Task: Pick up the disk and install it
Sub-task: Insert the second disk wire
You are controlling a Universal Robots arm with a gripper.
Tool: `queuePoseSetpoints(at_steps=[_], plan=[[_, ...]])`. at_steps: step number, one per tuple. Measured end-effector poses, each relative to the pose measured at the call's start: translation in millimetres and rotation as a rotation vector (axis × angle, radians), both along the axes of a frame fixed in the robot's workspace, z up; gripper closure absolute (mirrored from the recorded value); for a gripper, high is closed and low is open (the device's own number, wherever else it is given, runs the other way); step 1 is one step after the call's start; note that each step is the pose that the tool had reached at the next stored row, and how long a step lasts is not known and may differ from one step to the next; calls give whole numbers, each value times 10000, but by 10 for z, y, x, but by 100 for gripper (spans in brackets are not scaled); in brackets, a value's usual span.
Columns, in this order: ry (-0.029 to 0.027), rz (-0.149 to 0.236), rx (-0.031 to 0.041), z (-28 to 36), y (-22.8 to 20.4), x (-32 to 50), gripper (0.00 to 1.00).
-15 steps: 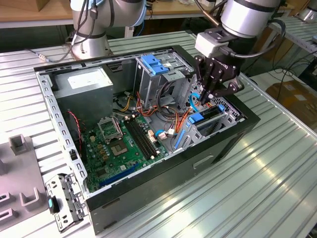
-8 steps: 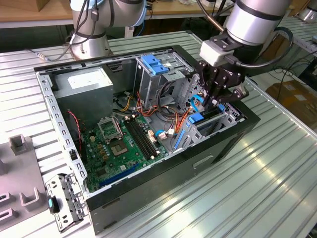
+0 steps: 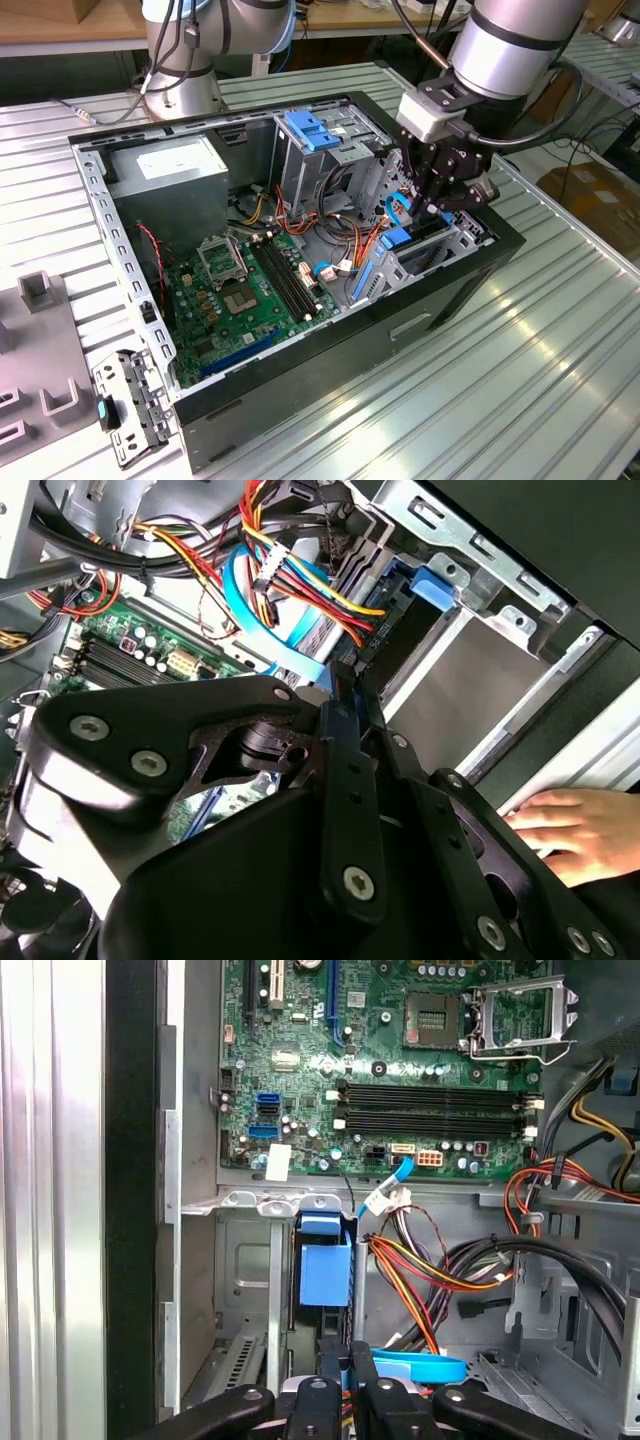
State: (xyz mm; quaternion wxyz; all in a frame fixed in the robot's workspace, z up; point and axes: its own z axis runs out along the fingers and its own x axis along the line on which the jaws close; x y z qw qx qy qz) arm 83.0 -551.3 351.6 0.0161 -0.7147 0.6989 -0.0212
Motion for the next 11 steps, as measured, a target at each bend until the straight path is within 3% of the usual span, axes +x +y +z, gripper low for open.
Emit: queuePoseSetpoints(at_steps=[7, 8, 11], plan=[[-4, -43, 7, -3, -3, 17, 84], [-35, -43, 9, -13, -9, 18, 84], [-55, -69, 7, -25, -16, 19, 84]])
